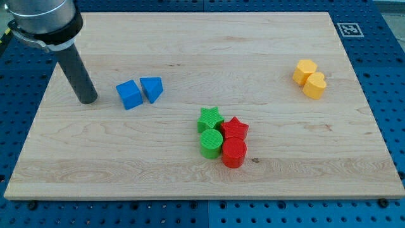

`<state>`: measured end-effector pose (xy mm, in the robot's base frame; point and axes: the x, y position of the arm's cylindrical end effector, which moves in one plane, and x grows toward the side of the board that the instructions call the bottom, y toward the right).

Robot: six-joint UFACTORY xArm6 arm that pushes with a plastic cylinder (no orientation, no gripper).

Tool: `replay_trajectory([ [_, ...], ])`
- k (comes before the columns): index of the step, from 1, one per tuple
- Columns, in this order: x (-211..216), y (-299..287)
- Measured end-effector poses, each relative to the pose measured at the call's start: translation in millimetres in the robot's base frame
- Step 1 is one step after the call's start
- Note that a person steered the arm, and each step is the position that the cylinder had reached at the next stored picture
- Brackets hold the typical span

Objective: Move the blue cube towards center right

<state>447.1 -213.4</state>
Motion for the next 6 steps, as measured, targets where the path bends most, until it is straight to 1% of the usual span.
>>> replay_trajectory([
  [1,-2,8],
  [3,-2,54],
  [5,-6,85],
  [6,-20,97],
])
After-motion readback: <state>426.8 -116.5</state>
